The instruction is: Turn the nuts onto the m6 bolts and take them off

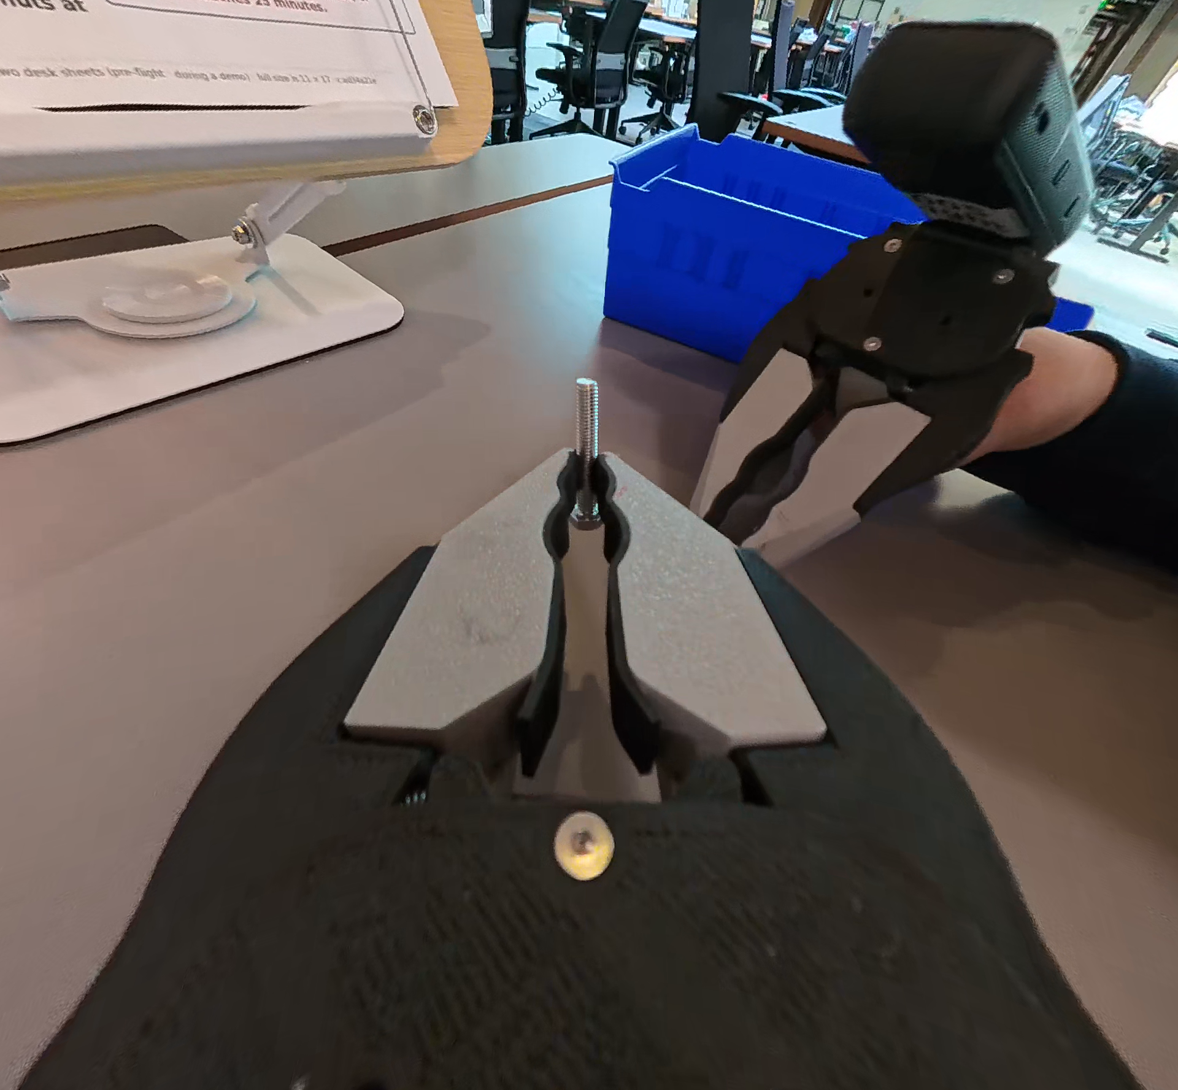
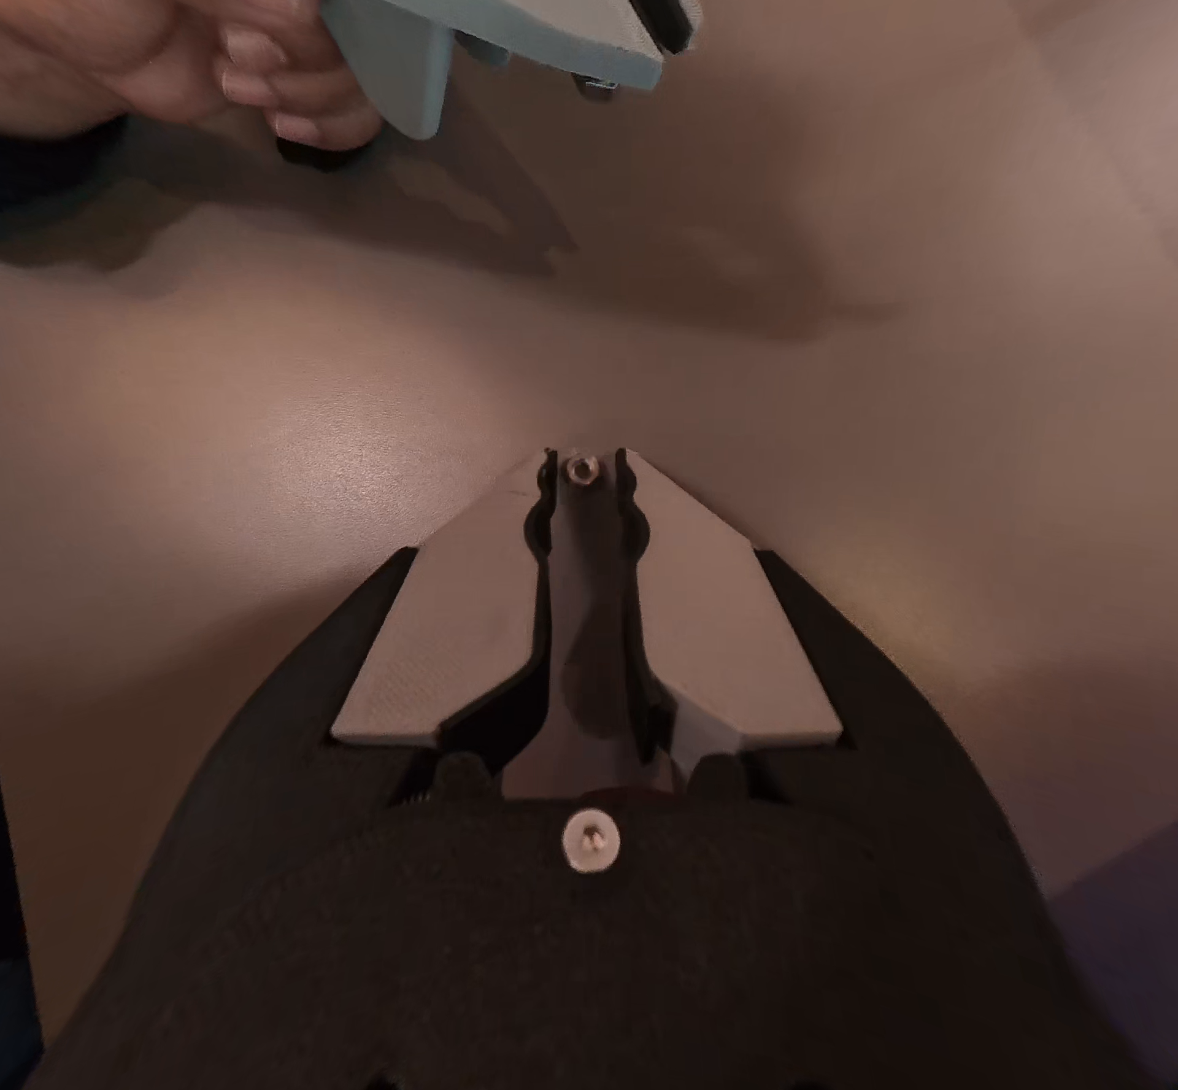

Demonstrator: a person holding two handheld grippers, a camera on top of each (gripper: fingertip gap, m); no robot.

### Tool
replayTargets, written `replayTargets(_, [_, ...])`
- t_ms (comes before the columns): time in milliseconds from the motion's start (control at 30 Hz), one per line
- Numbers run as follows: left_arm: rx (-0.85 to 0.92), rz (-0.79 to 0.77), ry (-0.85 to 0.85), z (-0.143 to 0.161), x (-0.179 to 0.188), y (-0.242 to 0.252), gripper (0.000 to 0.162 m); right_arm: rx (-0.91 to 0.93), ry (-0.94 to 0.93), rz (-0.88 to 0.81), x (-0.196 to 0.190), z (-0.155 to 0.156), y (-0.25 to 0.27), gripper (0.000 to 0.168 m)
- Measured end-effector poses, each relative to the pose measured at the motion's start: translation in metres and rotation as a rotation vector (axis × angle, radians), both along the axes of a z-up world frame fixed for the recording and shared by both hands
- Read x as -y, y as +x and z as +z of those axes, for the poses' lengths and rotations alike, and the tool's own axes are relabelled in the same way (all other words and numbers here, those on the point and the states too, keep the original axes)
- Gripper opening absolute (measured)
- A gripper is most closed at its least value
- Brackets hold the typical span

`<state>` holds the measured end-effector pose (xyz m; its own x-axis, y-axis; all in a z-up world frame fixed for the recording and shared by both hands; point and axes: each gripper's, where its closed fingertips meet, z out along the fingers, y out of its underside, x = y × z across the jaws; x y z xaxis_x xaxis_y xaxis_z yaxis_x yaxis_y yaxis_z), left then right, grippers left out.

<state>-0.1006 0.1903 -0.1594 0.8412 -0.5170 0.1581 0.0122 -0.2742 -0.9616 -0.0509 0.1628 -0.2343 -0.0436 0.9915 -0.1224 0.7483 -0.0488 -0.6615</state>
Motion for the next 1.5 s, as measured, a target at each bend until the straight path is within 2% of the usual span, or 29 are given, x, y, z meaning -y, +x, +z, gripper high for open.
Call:
replayTargets(67, [-0.003,0.000,0.001,0.000,0.000,0.000,0.003,-0.009,-0.001,-0.008,-0.003,0.004,0.003,0.020])
replayTargets(267, [-0.005,-0.002,0.007,0.000,0.000,0.001,0.003,-0.107,-0.045,-0.070,-0.015,0.025,0.011,0.019])
replayTargets(367, [-0.006,-0.008,0.012,0.001,0.001,0.003,0.003,-0.098,-0.050,-0.038,-0.007,0.019,0.010,0.019])
replayTargets(500, [0.006,-0.050,0.032,0.004,0.004,0.008,0.003,-0.062,0.058,0.034,-0.001,0.009,0.008,0.016])
replayTargets(567, [0.011,-0.081,0.040,0.005,0.006,0.012,0.003,-0.080,0.055,0.047,0.001,0.010,0.005,0.016])
replayTargets(800, [0.043,-0.117,0.076,0.012,0.010,0.016,0.003,-0.071,0.054,0.036,0.006,0.006,-0.001,0.021])
replayTargets(967, [0.055,-0.133,0.090,0.014,0.011,0.017,0.003,-0.030,0.135,0.019,0.003,-0.003,-0.003,0.014])
replayTargets(1067, [0.051,-0.141,0.102,0.015,0.012,0.019,0.003,-0.039,0.128,0.002,0.000,-0.003,-0.004,0.007])
replayTargets(1200, [0.043,-0.148,0.101,0.015,0.012,0.020,0.003,-0.042,0.117,0.002,0.000,-0.002,-0.003,0.007])
replayTargets(1333, [0.045,-0.182,0.106,0.015,0.016,0.024,0.003,-0.128,0.152,-0.044,-0.008,0.022,-0.005,0.007])
replayTargets(1500, [0.058,-0.212,0.114,0.017,0.019,0.029,0.003,-0.246,0.124,-0.066,-0.015,0.082,-0.001,0.007])
